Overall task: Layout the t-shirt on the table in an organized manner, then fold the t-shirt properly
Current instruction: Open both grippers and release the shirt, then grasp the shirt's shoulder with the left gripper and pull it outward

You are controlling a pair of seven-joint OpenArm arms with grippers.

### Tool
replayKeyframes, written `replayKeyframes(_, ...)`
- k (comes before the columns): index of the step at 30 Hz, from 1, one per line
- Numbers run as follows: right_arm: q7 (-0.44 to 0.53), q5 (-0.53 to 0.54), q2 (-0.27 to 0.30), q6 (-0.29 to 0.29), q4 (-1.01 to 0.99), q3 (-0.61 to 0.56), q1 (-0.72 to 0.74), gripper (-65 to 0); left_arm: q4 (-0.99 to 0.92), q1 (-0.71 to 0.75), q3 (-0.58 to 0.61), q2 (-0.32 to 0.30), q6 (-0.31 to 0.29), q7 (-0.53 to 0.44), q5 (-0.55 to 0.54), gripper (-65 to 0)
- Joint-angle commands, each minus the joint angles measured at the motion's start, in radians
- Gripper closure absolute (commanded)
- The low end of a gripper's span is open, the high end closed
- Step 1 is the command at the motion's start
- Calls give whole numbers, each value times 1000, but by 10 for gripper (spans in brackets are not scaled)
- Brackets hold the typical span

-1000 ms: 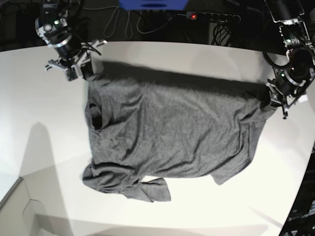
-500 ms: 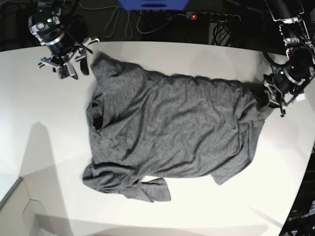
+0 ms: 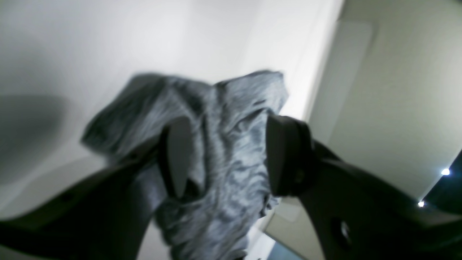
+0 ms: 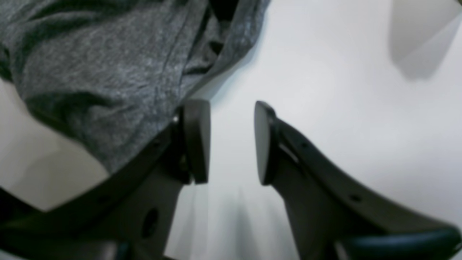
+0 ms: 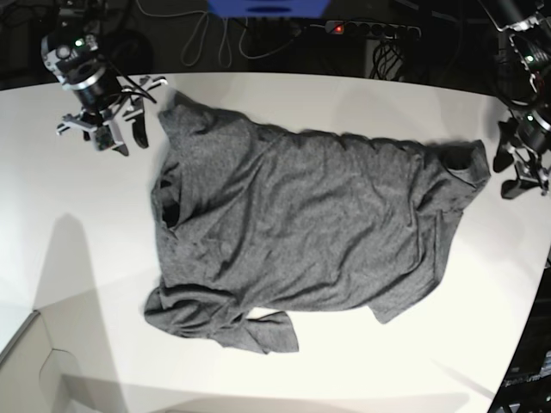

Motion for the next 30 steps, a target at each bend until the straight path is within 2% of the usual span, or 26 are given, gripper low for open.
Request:
replayKeyframes(1,29,16,14,4,26,4,17,-213,20,-33,-8,-18,28,45,-53,-332)
replayKeyframes(5,28,16,17,4,27,1,45,-214,7,-112,13,-10,28,43,-53,-332)
replayKeyframes(9,26,11,17,4,27,2,105,-215,7,-246,122,-3,28,42,-53,-332)
replayKeyframes(11,-8,11,20,4,24,-1,155,-215,6,-304,182,46,28,42,-30,-331)
replayKeyframes(12,-41,10,33,5,22,-4,192,-219,4,-327,203,69,28,42,16,-331)
replayKeyframes(16,-291,10,109,5,15,-73,399,-256,-34,-393,300,171,28,11,190,-329)
replayKeyframes(19,-446,10,160,5,-59,-151,605,-266,-75,-398,358,212,28,-46,305,-329)
replayKeyframes(24,-494,11,163,5,-271,-177,821,-271,-146,-381,426,206,28,-189,440,-329)
replayKeyframes(28,-480,13,106,5,-395,-199,843,-272,-168,-370,429,155,28,-229,455,-329)
replayKeyframes(30,-436,11,75,5,-444,-220,818,-272,-204,-364,426,132,28,-253,455,-329)
